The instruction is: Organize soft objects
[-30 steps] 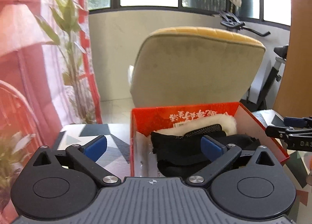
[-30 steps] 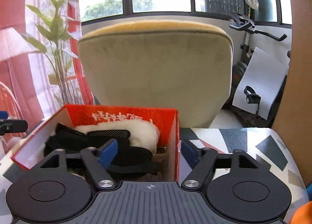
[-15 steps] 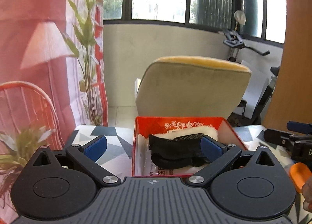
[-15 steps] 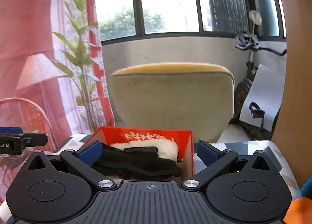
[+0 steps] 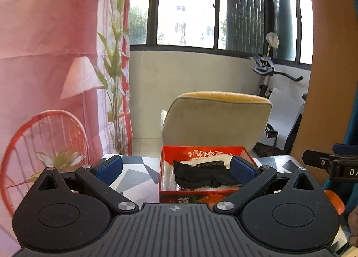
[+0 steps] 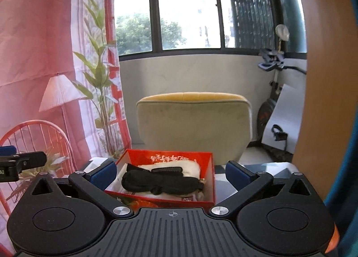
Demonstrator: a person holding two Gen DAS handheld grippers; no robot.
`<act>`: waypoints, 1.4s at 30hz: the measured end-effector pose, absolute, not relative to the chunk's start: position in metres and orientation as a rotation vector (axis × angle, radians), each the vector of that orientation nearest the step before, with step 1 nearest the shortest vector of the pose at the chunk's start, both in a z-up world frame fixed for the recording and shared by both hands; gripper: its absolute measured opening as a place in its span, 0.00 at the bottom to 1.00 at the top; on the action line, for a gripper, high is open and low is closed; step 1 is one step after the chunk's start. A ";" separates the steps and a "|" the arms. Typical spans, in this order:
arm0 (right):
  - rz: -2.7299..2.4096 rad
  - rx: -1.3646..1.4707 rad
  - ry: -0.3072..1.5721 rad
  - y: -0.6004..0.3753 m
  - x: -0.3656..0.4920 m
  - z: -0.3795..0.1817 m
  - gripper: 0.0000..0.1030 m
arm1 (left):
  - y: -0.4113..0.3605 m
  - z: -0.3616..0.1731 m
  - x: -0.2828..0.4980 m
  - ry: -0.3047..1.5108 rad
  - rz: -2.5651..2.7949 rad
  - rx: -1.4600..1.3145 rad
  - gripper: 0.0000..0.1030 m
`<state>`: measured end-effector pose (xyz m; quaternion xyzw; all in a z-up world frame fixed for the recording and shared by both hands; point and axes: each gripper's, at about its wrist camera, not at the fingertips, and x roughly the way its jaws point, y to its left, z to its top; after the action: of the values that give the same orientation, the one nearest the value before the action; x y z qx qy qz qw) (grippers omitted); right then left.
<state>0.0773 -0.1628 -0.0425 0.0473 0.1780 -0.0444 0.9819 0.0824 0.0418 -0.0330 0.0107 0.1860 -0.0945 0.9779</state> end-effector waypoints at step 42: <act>-0.178 0.028 0.353 -0.146 0.010 -0.007 1.00 | 0.036 0.000 0.023 0.302 -0.108 0.039 1.00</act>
<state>0.0102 -0.1464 -0.0073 0.0138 0.1754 -0.0886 0.9804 0.0233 0.0365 0.0005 0.0193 0.1504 -0.0536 0.9870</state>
